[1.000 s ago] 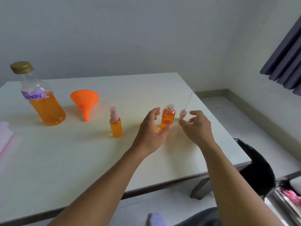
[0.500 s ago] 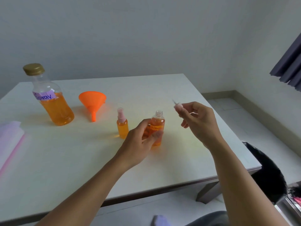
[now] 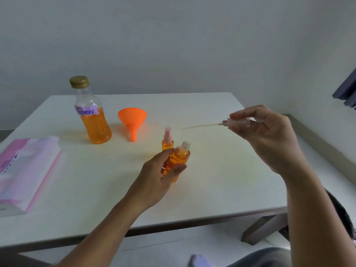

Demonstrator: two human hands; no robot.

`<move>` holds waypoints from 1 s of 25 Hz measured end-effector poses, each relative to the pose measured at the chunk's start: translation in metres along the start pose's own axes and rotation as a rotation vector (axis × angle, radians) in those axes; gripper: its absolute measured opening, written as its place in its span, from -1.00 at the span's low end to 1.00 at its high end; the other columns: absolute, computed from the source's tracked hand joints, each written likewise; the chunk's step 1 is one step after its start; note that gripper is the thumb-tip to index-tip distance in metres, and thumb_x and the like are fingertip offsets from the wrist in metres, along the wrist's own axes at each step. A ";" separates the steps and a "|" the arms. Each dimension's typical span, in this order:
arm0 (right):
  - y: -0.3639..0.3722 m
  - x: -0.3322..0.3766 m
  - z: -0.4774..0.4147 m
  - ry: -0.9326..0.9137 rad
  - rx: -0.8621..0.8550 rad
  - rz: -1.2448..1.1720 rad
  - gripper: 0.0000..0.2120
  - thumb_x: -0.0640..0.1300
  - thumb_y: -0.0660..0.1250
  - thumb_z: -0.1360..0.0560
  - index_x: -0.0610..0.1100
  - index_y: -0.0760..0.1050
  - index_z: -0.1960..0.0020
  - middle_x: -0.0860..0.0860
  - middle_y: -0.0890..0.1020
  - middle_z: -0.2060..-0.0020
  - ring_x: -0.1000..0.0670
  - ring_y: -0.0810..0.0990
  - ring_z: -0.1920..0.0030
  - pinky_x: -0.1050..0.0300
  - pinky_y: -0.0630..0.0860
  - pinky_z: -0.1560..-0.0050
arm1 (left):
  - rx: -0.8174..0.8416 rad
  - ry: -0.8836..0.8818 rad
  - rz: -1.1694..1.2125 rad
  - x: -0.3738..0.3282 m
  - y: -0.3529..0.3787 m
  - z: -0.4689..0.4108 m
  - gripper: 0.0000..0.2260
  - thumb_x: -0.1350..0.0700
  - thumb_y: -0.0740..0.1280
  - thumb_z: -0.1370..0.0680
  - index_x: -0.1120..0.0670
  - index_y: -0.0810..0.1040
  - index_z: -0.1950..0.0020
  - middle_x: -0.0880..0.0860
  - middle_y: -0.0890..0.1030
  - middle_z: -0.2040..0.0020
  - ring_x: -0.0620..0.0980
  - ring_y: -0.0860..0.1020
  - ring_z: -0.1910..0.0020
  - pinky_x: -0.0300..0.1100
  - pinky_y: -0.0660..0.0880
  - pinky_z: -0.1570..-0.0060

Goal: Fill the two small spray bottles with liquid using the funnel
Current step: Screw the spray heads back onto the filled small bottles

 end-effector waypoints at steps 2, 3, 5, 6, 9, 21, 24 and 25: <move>0.002 0.003 0.001 -0.030 0.050 0.063 -0.85 -0.28 0.51 -0.48 -0.05 0.70 0.05 -0.10 0.68 -0.05 -0.03 0.75 -0.04 0.25 0.61 -0.10 | -0.012 0.001 -0.024 0.002 -0.003 0.000 -0.53 -0.42 0.22 -0.43 -0.40 0.33 -0.32 -0.31 0.52 -0.17 -0.33 0.51 -0.11 -0.38 0.50 -0.04; 0.003 0.002 0.001 -0.028 0.072 0.087 -0.81 -0.32 0.48 -0.50 -0.04 0.70 0.03 -0.07 0.70 -0.04 -0.03 0.74 -0.05 0.25 0.61 -0.11 | -0.013 0.002 -0.034 0.003 -0.004 0.001 -0.50 -0.43 0.21 -0.43 -0.37 0.32 -0.34 -0.31 0.51 -0.17 -0.35 0.50 -0.11 -0.43 0.48 -0.01; 0.004 0.000 0.000 0.000 0.109 0.099 -0.76 -0.33 0.45 -0.53 0.00 0.69 0.00 -0.02 0.75 0.02 0.00 0.73 -0.08 0.26 0.60 -0.13 | -0.008 0.011 -0.041 0.000 -0.005 0.001 -0.54 -0.44 0.21 -0.43 -0.43 0.31 -0.31 -0.40 0.48 -0.11 -0.44 0.46 -0.10 -0.57 0.43 0.12; 0.006 -0.001 0.000 0.011 0.121 0.094 -0.76 -0.31 0.44 -0.55 0.03 0.69 -0.02 -0.02 0.76 0.04 0.01 0.73 -0.09 0.26 0.60 -0.14 | -0.009 0.013 -0.046 -0.001 -0.006 0.001 -0.57 -0.43 0.21 -0.44 -0.45 0.30 -0.30 -0.44 0.46 -0.08 -0.49 0.43 -0.09 -0.61 0.40 0.16; 0.007 -0.002 0.001 0.008 0.128 0.074 -0.78 -0.24 0.43 -0.57 0.08 0.69 -0.04 -0.01 0.76 0.03 0.00 0.73 -0.11 0.20 0.61 -0.18 | -0.017 -0.003 -0.072 0.000 -0.006 0.001 -0.52 -0.38 0.22 -0.47 -0.39 0.24 -0.37 -0.49 0.39 -0.08 -0.55 0.39 -0.08 -0.62 0.36 0.19; 0.056 -0.014 0.014 -0.026 0.381 0.552 -0.67 -0.25 0.45 -0.55 0.18 0.61 -0.11 0.31 0.68 -0.01 0.29 0.64 -0.06 0.28 0.64 -0.07 | 0.049 0.040 -0.140 0.001 0.014 -0.001 -0.59 -0.31 0.24 -0.49 -0.38 0.33 -0.33 -0.23 0.51 -0.24 -0.27 0.51 -0.07 -0.43 0.34 0.03; 0.062 -0.018 0.011 -0.018 0.375 0.570 -0.76 -0.12 0.47 -0.55 0.14 0.60 -0.16 0.27 0.69 0.13 0.23 0.67 0.05 0.25 0.66 0.06 | 0.058 0.045 -0.136 -0.001 0.015 -0.003 -0.63 -0.25 0.25 -0.51 -0.39 0.33 -0.30 -0.26 0.51 -0.20 -0.32 0.49 -0.05 -0.48 0.31 0.04; 0.063 -0.019 0.010 0.008 0.343 0.586 -0.76 0.04 0.47 -0.53 0.13 0.57 -0.18 0.23 0.70 0.20 0.20 0.69 0.13 0.24 0.65 0.13 | 0.057 0.045 -0.135 -0.002 0.015 -0.004 -0.62 -0.25 0.26 -0.51 -0.37 0.34 -0.32 -0.26 0.50 -0.21 -0.32 0.49 -0.05 -0.47 0.31 0.03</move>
Point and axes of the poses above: each hand's wrist, its own z-axis away from the middle knuckle, its own y-axis out of the palm, x = y × z, the point moved 4 cm from there along -z, towards the middle knuckle
